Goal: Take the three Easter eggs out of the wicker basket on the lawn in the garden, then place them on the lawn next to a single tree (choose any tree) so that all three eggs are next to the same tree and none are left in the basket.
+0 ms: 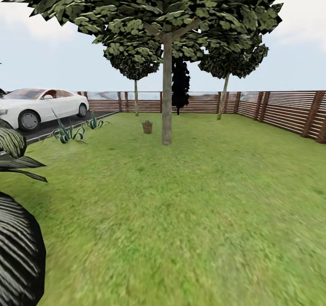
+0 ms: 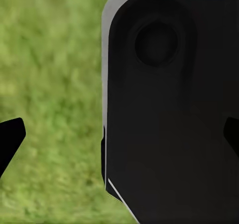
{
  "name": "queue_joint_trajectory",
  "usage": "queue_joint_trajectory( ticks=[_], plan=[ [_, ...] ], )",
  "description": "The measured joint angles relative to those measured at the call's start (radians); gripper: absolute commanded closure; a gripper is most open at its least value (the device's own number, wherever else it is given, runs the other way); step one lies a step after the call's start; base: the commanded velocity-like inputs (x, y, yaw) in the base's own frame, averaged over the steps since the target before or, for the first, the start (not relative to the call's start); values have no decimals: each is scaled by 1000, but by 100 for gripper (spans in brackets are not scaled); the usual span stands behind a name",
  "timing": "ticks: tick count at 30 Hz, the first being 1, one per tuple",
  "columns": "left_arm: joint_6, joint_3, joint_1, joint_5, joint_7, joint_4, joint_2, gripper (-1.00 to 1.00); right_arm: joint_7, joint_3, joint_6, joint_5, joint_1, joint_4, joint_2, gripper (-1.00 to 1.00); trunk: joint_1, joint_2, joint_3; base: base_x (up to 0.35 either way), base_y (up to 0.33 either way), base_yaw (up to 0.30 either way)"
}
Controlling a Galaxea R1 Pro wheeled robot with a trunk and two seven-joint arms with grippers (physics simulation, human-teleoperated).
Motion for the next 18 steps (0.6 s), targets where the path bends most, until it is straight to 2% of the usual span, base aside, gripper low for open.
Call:
queue_joint_trajectory(
  ticks=[10,18],
  plan=[
    [0,0,0,0,0,0,0,-100,-1,0,0,0,0,0,0,-100,0,0,0,334,0,224],
    [0,0,0,0,0,0,0,-100,0,0,0,0,0,0,0,-100,0,0,0,334,0,52]
  ],
)
